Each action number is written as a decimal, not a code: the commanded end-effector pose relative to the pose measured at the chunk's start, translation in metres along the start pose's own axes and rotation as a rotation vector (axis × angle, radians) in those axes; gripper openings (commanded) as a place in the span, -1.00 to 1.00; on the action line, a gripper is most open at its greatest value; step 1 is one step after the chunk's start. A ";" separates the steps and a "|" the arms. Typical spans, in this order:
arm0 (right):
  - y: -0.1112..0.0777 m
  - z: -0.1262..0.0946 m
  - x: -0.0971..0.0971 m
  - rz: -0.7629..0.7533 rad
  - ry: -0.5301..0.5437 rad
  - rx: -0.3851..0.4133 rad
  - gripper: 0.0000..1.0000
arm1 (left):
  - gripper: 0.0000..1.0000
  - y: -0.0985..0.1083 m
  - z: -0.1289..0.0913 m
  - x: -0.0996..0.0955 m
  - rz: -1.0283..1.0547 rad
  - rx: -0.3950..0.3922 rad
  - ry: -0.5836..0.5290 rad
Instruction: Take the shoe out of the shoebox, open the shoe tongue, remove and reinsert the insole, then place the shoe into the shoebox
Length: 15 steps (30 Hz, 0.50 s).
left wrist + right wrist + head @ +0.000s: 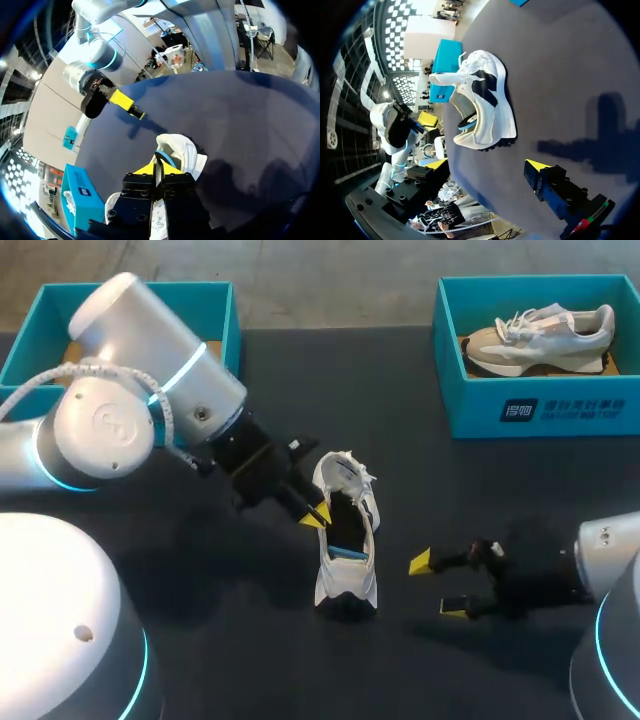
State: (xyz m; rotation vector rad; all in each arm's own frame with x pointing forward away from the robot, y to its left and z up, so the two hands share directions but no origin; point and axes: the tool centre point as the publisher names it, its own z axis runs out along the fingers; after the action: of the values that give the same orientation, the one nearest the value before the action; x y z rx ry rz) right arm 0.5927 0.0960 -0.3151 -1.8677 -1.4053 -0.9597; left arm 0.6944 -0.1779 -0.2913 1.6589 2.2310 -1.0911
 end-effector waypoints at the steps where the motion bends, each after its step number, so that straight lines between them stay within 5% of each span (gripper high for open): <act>1: -0.001 -0.047 -0.003 -0.005 -0.011 0.014 1.00 | -0.99 0.000 0.001 -0.007 0.009 -0.006 0.123; 15: -0.001 -0.047 -0.003 -0.005 -0.011 0.014 1.00 | -1.00 -0.002 -0.009 -0.015 0.073 -0.036 0.202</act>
State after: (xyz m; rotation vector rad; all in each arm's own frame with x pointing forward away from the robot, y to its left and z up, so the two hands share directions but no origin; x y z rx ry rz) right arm 0.5889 0.0636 -0.2989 -1.8596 -1.4193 -0.9393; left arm 0.6997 -0.1832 -0.2796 1.8438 2.2356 -0.9435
